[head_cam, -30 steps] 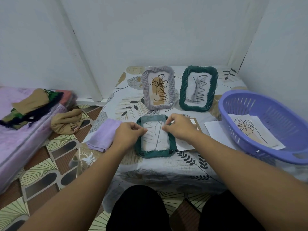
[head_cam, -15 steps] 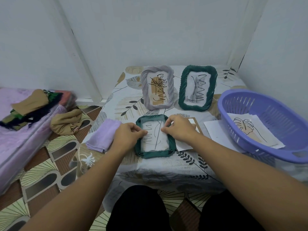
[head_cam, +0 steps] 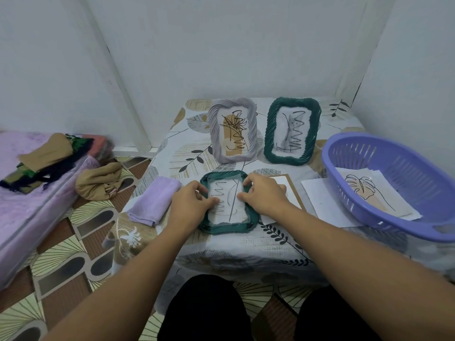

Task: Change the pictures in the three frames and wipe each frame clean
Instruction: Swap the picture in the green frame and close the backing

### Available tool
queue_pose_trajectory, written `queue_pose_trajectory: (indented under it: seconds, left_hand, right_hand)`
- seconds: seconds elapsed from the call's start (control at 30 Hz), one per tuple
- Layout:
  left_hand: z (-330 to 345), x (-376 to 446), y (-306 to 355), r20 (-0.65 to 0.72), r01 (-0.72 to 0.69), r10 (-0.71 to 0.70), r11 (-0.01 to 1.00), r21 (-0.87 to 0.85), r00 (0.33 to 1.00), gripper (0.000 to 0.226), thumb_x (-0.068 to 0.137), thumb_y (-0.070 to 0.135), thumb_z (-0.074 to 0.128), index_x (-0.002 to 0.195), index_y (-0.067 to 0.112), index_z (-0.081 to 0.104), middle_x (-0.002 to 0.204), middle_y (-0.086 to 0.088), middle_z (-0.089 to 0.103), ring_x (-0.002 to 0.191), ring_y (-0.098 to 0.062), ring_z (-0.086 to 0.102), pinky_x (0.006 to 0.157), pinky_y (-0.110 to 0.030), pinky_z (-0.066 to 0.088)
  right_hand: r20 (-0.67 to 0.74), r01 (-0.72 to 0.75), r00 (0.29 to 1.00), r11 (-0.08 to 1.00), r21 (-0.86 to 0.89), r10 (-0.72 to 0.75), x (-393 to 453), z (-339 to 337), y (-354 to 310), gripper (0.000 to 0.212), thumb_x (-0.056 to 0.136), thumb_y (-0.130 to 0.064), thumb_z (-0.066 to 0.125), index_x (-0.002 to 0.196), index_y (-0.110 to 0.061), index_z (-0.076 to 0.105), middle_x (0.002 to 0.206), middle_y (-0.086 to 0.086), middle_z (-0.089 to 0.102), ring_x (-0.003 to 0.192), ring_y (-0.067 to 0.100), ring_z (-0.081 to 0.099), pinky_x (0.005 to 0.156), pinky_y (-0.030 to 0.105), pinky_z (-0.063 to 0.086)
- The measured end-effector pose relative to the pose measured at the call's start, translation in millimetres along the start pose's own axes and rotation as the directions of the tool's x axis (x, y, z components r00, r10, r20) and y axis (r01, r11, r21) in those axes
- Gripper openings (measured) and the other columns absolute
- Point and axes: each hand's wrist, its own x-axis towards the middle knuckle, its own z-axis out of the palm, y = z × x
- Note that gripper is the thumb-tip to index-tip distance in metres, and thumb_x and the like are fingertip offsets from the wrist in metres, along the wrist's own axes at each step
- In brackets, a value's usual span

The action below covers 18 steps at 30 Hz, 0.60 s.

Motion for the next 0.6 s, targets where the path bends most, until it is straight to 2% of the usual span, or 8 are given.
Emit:
queue_pose_trajectory:
  seconds: [0.1, 0.23, 0.33, 0.4, 0.6]
  left_hand:
    - [0, 1, -4, -0.017, -0.003, 0.003, 1.0, 0.007, 1.0, 0.035, 0.076, 0.039, 0.089, 0.095, 0.02, 0.066, 0.076, 0.002, 0.063, 0.065, -0.012, 0.057, 0.055, -0.025, 0.037]
    - [-1, 6, -11, 0.018, -0.013, 0.014, 1.0, -0.013, 1.0, 0.043, 0.077, 0.043, 0.087, 0.111, 0.022, 0.073, 0.073, 0.003, 0.062, 0.064, -0.01, 0.056, 0.057, -0.024, 0.04]
    - [-1, 8, -12, 0.037, -0.017, 0.018, 1.0, -0.018, 0.999, 0.05, 0.08, 0.043, 0.085, 0.123, 0.021, 0.072, 0.071, 0.006, 0.059, 0.062, -0.008, 0.055, 0.055, -0.02, 0.038]
    - [0, 8, -13, 0.046, -0.02, 0.02, 1.0, -0.018, 0.999, 0.053, 0.082, 0.043, 0.084, 0.129, 0.021, 0.07, 0.07, 0.007, 0.057, 0.061, -0.006, 0.053, 0.052, -0.015, 0.036]
    - [2, 8, -11, 0.054, -0.016, 0.018, 0.999, -0.035, 0.998, 0.061, 0.082, 0.045, 0.082, 0.135, 0.018, 0.067, 0.071, 0.007, 0.058, 0.061, -0.006, 0.052, 0.048, -0.011, 0.035]
  right_hand:
    - [0.004, 0.003, 1.0, 1.0, 0.004, -0.003, 0, 2, 1, 0.038, 0.092, -0.046, 0.068, 0.126, -0.031, 0.058, 0.112, -0.008, 0.069, 0.114, 0.02, 0.059, 0.095, 0.043, 0.034]
    - [0.009, 0.012, 1.0, 1.0, 0.007, -0.012, -1, 1, 0, 0.048, 0.092, -0.046, 0.067, 0.137, -0.035, 0.057, 0.117, -0.007, 0.07, 0.12, 0.021, 0.057, 0.099, 0.044, 0.036]
    - [0.021, 0.032, 0.999, 0.999, -0.02, -0.032, -2, -1, -1, 0.037, 0.094, -0.046, 0.065, 0.129, -0.034, 0.065, 0.111, -0.008, 0.07, 0.115, 0.022, 0.059, 0.097, 0.043, 0.035]
    - [0.032, 0.031, 0.999, 0.999, -0.026, -0.03, -3, -2, -2, 0.037, 0.095, -0.046, 0.063, 0.13, -0.035, 0.066, 0.109, -0.008, 0.071, 0.114, 0.022, 0.059, 0.1, 0.044, 0.036]
    - [0.034, 0.04, 0.999, 0.999, -0.036, -0.039, -2, -2, 0, 0.033, 0.095, -0.041, 0.061, 0.126, -0.033, 0.069, 0.102, -0.008, 0.072, 0.111, 0.022, 0.06, 0.1, 0.044, 0.038]
